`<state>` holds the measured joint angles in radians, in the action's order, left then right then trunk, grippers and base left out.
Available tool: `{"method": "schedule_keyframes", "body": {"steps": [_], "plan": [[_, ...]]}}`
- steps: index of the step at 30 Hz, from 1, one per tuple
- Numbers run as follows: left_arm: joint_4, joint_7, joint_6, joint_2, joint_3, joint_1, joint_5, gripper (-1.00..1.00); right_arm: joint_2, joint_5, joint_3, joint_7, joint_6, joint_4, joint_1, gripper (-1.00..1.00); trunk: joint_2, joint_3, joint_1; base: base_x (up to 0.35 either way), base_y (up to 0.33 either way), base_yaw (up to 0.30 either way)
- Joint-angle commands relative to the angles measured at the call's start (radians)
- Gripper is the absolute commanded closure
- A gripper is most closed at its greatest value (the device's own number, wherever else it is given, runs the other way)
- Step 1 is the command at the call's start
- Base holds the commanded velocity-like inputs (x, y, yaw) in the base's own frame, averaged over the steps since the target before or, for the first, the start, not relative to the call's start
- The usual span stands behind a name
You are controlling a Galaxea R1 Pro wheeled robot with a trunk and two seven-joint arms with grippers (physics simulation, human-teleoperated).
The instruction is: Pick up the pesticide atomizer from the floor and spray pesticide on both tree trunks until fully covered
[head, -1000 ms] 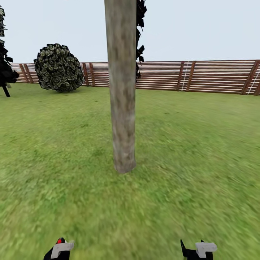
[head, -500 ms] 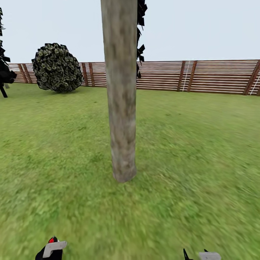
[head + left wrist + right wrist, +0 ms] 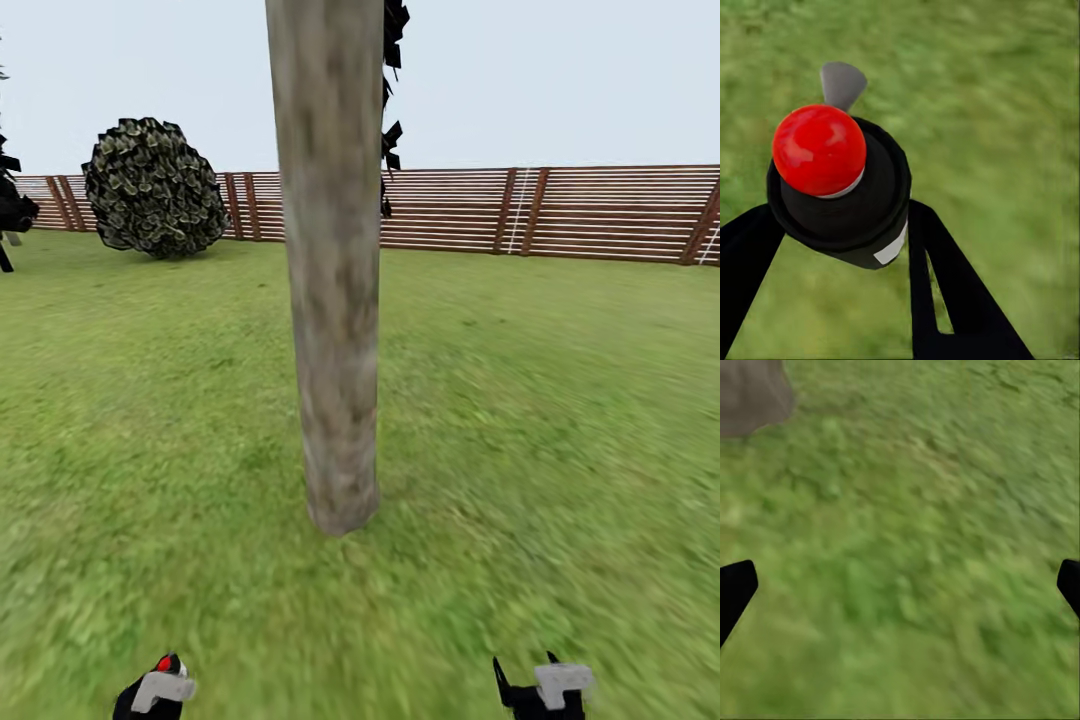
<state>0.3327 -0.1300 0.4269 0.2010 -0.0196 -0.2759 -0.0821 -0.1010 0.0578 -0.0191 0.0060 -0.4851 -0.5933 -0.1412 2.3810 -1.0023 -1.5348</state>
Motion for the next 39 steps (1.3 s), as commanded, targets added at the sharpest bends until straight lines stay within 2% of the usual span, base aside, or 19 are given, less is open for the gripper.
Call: {"method": "schedule_keyframes", "body": {"steps": [1,2,4,6,9,10,11,12,13,16,19,20,21,23,25,27,36,39], "plan": [[0.000,-0.064,-0.001,0.001,0.004,-0.003,-0.019,1.00,-0.002,0.057,0.006,0.002,0.002,-0.045,0.000,-1.00,0.000,0.000,0.000,0.339,0.000,0.000],[0.000,-0.150,-0.004,0.006,0.007,-0.008,-0.060,1.00,-0.001,0.156,0.010,0.012,0.015,-0.104,0.000,-1.00,0.000,0.000,0.000,0.339,0.000,0.000],[0.002,-0.248,-0.008,0.023,0.007,-0.012,-0.122,1.00,0.005,0.266,0.014,0.070,0.051,-0.140,-0.003,-1.00,0.000,0.000,0.000,0.339,0.000,0.000],[0.006,-0.357,-0.014,0.036,0.007,-0.038,-0.186,1.00,0.011,0.347,0.023,0.176,0.114,-0.156,-0.025,-1.00,0.000,0.000,0.000,0.338,0.000,0.000],[0.021,-0.500,-0.040,0.046,0.008,-0.096,-0.246,1.00,0.033,0.393,0.029,0.339,0.209,-0.160,-0.097,-1.00,0.000,0.000,0.000,0.324,0.000,0.000],[0.030,-0.580,-0.074,0.052,0.008,-0.129,-0.273,1.00,0.044,0.408,0.031,0.424,0.251,-0.159,-0.144,-1.00,0.000,0.000,0.000,0.301,0.000,0.000],[0.035,-0.625,-0.101,0.055,0.008,-0.150,-0.288,1.00,0.048,0.417,0.032,0.473,0.269,-0.159,-0.170,-1.00,0.000,0.000,0.000,0.257,0.000,0.000],[0.039,-0.645,-0.115,0.056,0.008,-0.160,-0.295,1.00,0.050,0.422,0.032,0.495,0.275,-0.159,-0.181,-1.00,0.000,0.000,0.000,0.218,0.000,0.000],[0.055,-0.696,-0.151,0.058,0.008,-0.186,-0.314,1.00,0.054,0.440,0.032,0.554,0.289,-0.159,-0.209,-1.00,0.000,0.000,0.000,0.112,0.000,0.000],[0.094,-0.767,-0.183,0.059,0.009,-0.208,-0.357,1.00,0.066,0.481,0.038,0.637,0.301,-0.159,-0.248,-1.00,0.000,0.000,0.000,0.061,0.000,0.000],[0.146,-0.829,-0.201,0.058,0.008,-0.216,-0.415,1.00,0.088,0.536,0.076,0.704,0.306,-0.158,-0.274,-1.00,0.000,0.000,0.000,0.018,0.000,0.000],[0.179,-0.863,-0.219,0.058,0.008,-0.218,-0.446,1.00,0.101,0.566,0.102,0.727,0.308,-0.159,-0.282,-1.00,0.000,0.000,0.000,0.006,0.000,0.000],[0.308,-0.970,-0.319,0.058,0.007,-0.219,-0.501,1.00,0.165,0.602,0.134,0.755,0.345,-0.162,-0.306,-1.00,0.000,0.000,0.000,0.000,0.000,0.000],[0.343,-1.002,-0.333,0.058,0.007,-0.220,-0.505,1.00,0.182,0.603,0.137,0.777,0.370,-0.164,-0.314,-1.00,0.000,0.000,0.000,0.000,0.000,0.000],[0.380,-1.042,-0.345,0.058,0.008,-0.226,-0.509,1.00,0.200,0.604,0.138,0.830,0.392,-0.167,-0.320,-1.00,0.000,0.000,0.000,0.000,0.000,0.000],[0.399,-1.065,-0.359,0.057,0.008,-0.233,-0.511,1.00,0.208,0.605,0.138,0.862,0.401,-0.169,-0.324,-1.00,0.000,0.000,0.000,0.000,0.000,0.000],[0.414,-1.084,-0.377,0.041,0.009,-0.253,-0.584,1.00,0.213,0.606,0.139,0.885,0.407,-0.168,-0.327,-1.00,0.000,0.000,0.000,0.000,0.000,0.000],[0.422,-1.088,-0.381,0.037,0.009,-0.253,-0.589,1.00,0.213,0.606,0.139,0.885,0.407,-0.168,-0.327,-1.00,0.000,0.000,0.000,0.000,0.000,0.000]]}}
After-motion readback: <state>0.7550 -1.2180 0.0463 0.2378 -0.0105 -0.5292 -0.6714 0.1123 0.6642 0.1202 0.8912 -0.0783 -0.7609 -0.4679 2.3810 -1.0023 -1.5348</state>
